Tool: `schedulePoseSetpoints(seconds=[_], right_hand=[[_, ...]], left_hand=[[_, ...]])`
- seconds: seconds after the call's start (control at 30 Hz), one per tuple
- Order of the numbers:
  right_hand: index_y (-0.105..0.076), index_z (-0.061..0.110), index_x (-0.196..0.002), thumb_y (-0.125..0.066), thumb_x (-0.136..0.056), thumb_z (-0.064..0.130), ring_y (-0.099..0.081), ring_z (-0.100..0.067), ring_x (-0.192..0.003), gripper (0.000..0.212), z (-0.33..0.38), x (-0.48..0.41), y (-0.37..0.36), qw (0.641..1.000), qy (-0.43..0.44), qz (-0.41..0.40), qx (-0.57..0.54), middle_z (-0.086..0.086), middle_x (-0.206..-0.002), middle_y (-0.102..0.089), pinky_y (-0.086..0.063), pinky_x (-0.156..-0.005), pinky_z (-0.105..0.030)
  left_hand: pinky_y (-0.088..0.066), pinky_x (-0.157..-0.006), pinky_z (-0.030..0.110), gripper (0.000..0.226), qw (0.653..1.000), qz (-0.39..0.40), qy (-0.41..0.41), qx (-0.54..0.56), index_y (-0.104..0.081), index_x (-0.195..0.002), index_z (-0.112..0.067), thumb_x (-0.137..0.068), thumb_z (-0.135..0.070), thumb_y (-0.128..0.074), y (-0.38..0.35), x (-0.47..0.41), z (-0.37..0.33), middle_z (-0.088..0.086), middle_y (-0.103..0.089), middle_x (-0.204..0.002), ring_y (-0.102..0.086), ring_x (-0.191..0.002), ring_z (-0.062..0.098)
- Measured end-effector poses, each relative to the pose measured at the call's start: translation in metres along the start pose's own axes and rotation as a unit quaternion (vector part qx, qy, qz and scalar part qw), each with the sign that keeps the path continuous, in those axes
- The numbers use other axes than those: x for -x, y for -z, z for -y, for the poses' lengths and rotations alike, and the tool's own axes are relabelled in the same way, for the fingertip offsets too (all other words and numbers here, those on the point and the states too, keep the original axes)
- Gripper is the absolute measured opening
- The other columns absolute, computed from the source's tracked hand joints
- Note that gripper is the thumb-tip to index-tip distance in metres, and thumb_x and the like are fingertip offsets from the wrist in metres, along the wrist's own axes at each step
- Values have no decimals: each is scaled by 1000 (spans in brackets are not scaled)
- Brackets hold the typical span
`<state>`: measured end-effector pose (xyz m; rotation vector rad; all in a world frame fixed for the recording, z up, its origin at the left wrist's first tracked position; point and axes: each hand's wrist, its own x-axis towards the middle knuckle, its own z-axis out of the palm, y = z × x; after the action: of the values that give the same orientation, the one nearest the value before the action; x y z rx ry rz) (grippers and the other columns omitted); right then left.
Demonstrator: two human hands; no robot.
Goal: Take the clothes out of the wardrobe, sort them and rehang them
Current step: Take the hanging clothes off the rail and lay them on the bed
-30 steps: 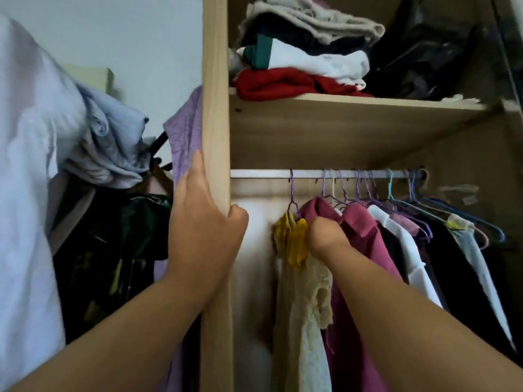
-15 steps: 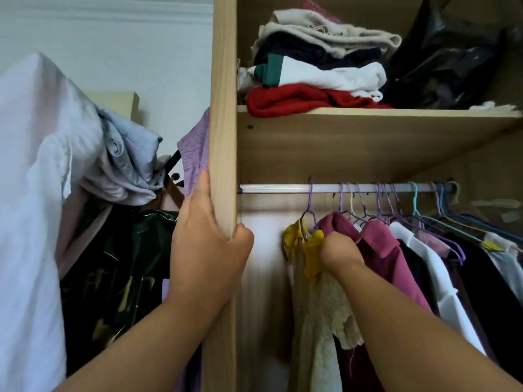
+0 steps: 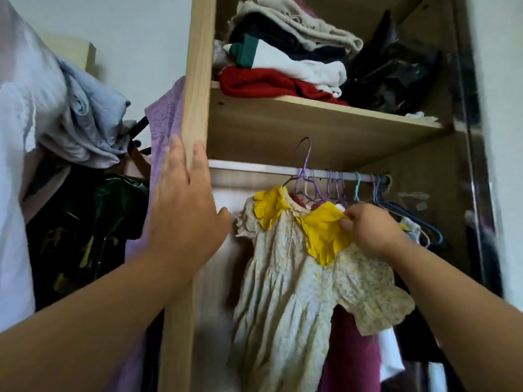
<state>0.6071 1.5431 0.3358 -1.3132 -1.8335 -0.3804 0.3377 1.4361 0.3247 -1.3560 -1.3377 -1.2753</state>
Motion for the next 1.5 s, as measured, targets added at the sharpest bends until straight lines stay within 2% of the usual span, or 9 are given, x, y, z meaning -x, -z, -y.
schedulePoseSetpoints(seconds=[0.13, 0.3, 0.5, 0.6, 0.7, 0.8, 1.0, 1.33, 1.5], right_hand=[[-62, 12, -79, -56, -89, 19, -57, -24, -73, 14, -29, 60, 36, 1000, 1, 9, 8, -7, -75, -61, -41, -63, -33], [-59, 30, -71, -59, -88, 21, -56, -2, -62, 19, -45, 146, 73, 998, -27, 35, 34, 12, -63, -61, -42, -60, -21], [-64, 30, -76, -63, -84, 19, -55, 10, -69, 13, -36, 253, 104, 986, -96, 66, 116, 32, -73, -59, -39, -60, -7], [-56, 44, -66, -63, -84, 23, -54, 13, -69, 29, -20, 311, 119, 970, -174, 69, 159, 39, -72, -56, -40, -59, -7], [-57, 43, -67, -61, -85, 28, -56, 0, -65, 23, 6, 373, 120, 941, -266, 57, 201, 23, -69, -61, -42, -56, -15], [-66, 25, -85, -57, -89, 33, -60, -16, -75, 12, 41, 437, 112, 903, -349, 37, 249, 5, -78, -66, -47, -68, -33], [-66, 20, -94, -55, -90, 28, -61, -23, -91, 14, 140, 580, 76, 800, -528, -4, 285, -1, -92, -68, -37, -68, -29], [-63, 19, -89, -53, -91, 23, -56, -21, -74, 12, 345, 767, 53, 605, -755, -43, 248, 0, -76, -62, -41, -63, -30], [-65, 24, -92, -53, -92, 26, -49, -7, -62, 12, 448, 851, 65, 498, -835, -71, 225, 10, -70, -55, -32, -51, -15]], left_hand=[[-19, -113, 51, 95, 992, 69, -94, 52, -17, -149, -16, -71, -39, -66, -18, 23, -44, 10, -12, -158, -5, -146, 29], [-19, -114, 48, 88, 945, 256, -79, 189, -18, -149, -27, -76, -44, -63, -63, 54, -96, -3, -11, -159, -7, -146, 21], [-35, -104, 46, 74, 855, 404, -71, 317, -35, -142, -27, -80, -60, -57, -101, 111, -119, 5, -47, -142, -42, -131, 27], [-45, -89, 42, 22, 800, 442, -106, 392, -55, -105, -25, -94, -42, -47, -110, 150, -124, 13, -64, -111, -59, -106, 34], [-47, -71, 39, 22, 739, 469, -150, 460, -47, -74, -21, -96, -24, -49, -105, 192, -129, 7, -62, -77, -61, -80, 31], [-37, -56, 31, 22, 687, 485, -192, 506, -51, -72, -19, -94, -22, -52, -86, 236, -134, -2, -56, -64, -56, -65, 21], [-39, -62, 31, 11, 568, 504, -289, 582, -65, -91, -16, -92, -22, -56, -18, 330, -128, 5, -67, -80, -62, -79, 25], [-47, -77, 33, 16, 376, 528, -456, 610, -67, -102, -28, -94, -30, -53, 154, 459, -131, 2, -69, -101, -62, -95, 25], [-49, -85, 41, 24, 294, 519, -562, 574, -64, -108, -29, -95, -38, -46, 272, 523, -142, 0, -67, -107, -60, -102, 27]])
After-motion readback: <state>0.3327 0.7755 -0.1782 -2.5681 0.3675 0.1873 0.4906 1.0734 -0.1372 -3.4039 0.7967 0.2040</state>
